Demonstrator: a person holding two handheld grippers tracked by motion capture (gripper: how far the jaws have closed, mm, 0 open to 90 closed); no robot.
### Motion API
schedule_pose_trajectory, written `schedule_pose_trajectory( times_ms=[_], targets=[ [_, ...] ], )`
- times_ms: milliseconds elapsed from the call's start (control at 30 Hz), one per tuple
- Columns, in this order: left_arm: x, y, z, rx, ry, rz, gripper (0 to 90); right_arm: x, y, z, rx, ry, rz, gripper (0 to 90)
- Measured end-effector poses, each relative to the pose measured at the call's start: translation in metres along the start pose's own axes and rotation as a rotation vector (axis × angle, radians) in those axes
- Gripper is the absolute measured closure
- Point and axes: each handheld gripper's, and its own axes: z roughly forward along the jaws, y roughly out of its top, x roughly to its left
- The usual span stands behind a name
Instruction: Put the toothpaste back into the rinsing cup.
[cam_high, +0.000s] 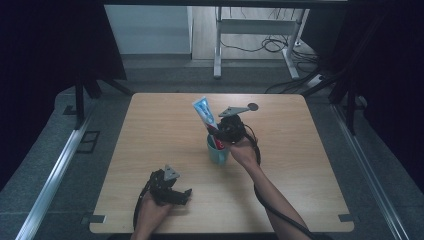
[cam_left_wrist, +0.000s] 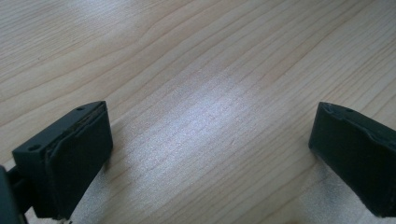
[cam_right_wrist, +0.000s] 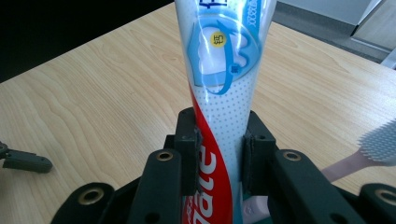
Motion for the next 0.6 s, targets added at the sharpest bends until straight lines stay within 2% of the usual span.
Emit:
schedule_pose_trajectory(
  times_ms=[333, 600],
  targets=[
    [0.0, 0.0, 0.0, 0.0, 0.0, 0.0, 0.0, -0.0028, -0.0034, -0.002, 0.003, 0.02, 0.02, 70.2],
    [-0.0001, 0.0, 0.0, 0.0, -0.001, -0.001, 0.0, -0.0036, -0.0047, -0.0029, 0.013, 0.028, 0.015, 69.0]
  ],
)
